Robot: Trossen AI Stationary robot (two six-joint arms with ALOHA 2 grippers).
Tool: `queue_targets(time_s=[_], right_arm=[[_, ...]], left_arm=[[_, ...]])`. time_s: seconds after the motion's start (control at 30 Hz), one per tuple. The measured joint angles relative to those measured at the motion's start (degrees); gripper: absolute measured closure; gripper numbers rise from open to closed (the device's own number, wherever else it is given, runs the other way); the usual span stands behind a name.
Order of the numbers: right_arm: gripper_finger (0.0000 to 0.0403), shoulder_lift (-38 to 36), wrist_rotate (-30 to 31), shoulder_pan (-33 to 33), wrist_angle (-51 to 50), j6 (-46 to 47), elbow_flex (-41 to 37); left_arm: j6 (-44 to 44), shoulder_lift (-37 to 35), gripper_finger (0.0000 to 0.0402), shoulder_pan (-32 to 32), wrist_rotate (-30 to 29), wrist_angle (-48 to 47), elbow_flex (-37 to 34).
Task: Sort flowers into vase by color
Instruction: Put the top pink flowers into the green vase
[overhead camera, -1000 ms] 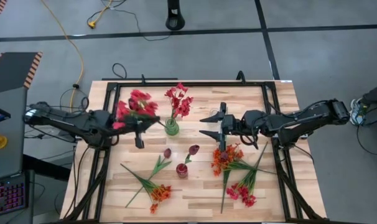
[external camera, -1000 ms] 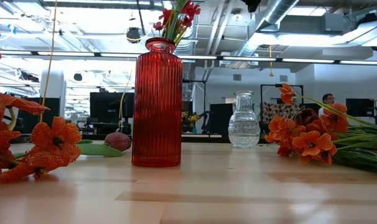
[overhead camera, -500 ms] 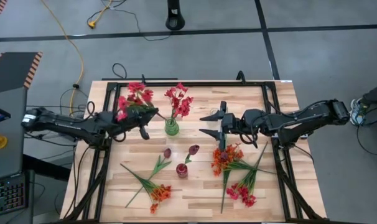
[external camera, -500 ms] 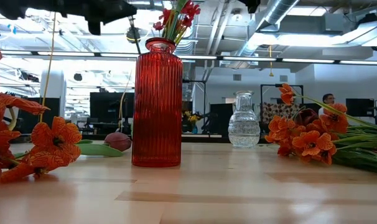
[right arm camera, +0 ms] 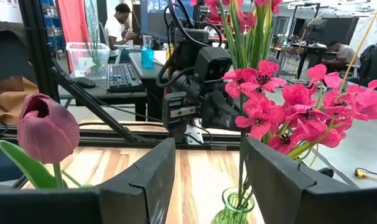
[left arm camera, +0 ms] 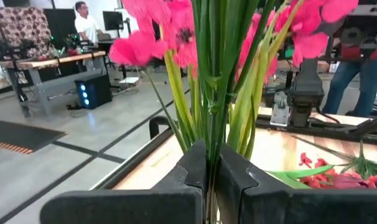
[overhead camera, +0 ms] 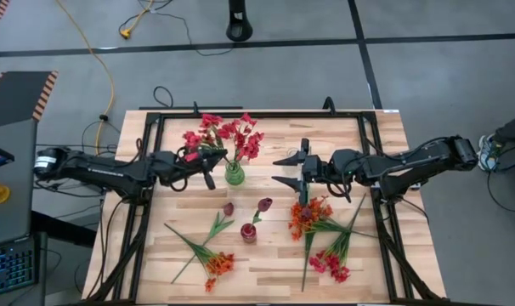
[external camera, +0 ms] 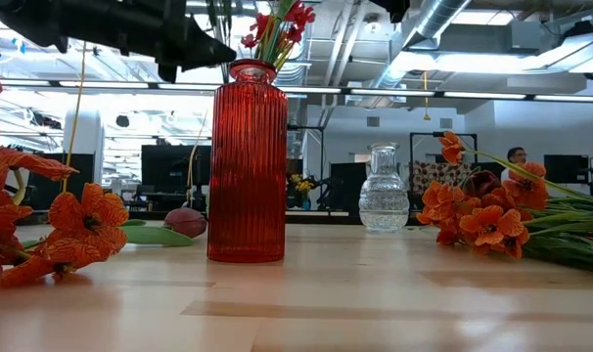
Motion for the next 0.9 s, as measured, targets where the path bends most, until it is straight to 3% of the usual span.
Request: queue_targets(time_s=[0.43,0.9], right_arm=[[0.0184,0.0,0.0,0.0,0.1,0.0,0.0],[0.0184,0.0,0.0,0.7,-0.1,0.0,0.0]], left_arm=[[-2.9,4.9,0.0384,0.0,-0.1,-0.3,0.0],[-3.5,-0.1,0.0218,0.0,-0.4,-7.6,0.1]])
